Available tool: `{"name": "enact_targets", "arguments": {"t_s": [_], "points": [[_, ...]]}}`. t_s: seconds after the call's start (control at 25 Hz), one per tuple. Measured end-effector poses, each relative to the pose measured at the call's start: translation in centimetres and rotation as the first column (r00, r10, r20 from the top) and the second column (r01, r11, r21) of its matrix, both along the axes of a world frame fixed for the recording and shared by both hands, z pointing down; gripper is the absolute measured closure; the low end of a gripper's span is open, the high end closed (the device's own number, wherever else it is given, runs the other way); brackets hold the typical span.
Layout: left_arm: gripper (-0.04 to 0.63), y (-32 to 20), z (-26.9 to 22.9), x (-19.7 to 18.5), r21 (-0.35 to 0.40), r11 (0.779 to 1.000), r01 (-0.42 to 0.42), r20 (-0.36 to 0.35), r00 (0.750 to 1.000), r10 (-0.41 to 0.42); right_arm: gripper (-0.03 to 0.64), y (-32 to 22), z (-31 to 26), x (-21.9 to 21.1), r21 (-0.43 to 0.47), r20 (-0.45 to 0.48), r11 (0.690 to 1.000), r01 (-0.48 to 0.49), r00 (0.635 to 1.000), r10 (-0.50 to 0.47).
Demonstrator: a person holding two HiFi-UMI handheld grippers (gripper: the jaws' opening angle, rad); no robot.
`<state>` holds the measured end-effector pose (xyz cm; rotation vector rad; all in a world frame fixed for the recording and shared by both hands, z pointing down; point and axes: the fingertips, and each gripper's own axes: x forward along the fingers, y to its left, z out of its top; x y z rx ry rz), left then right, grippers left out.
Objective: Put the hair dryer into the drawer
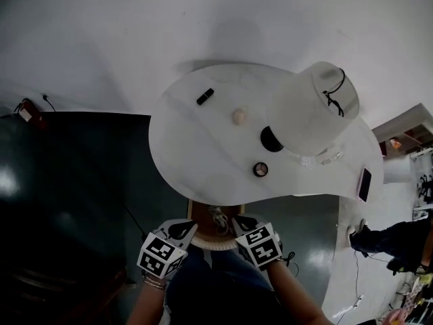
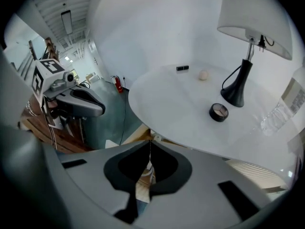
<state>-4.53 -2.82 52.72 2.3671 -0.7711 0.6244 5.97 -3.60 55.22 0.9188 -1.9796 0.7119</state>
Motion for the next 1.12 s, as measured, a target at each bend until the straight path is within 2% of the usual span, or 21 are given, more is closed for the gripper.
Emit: {"name": "enact_targets", "arguments": {"t_s": [0.36, 0.52, 0.76, 1.12], "points": [[0.578, -1.5, -4.4, 0.4, 0.051, 0.999, -0.011, -0.069, 0.998, 0.014, 0.598, -1.9, -5.6, -0.3, 0.085, 0.132, 0.996, -0.018, 0.991, 0.007], [0.578, -2.4, -6.4, 0.5, 0.065, 0.998, 0.012, -0.128, 0.992, -0.004, 0.598, -3.1, -8.1, -0.2, 0.135, 0.159, 0.991, -0.02, 0.987, -0.001], [0.578, -3.4, -9.3, 0.3, 0.113, 0.993, 0.027, -0.165, 0.986, -0.008, 0.598, -4.3, -11.3, -0.8, 0.206, 0.204, 0.978, -0.011, 0.979, -0.032], [0.578, -4.9, -13.6, 0.1, 0.227, 0.973, 0.049, -0.191, 0.982, -0.005, 0.598, -6.2, -15.7, -0.7, 0.297, 0.235, 0.955, -0.011, 0.97, -0.062]]}}
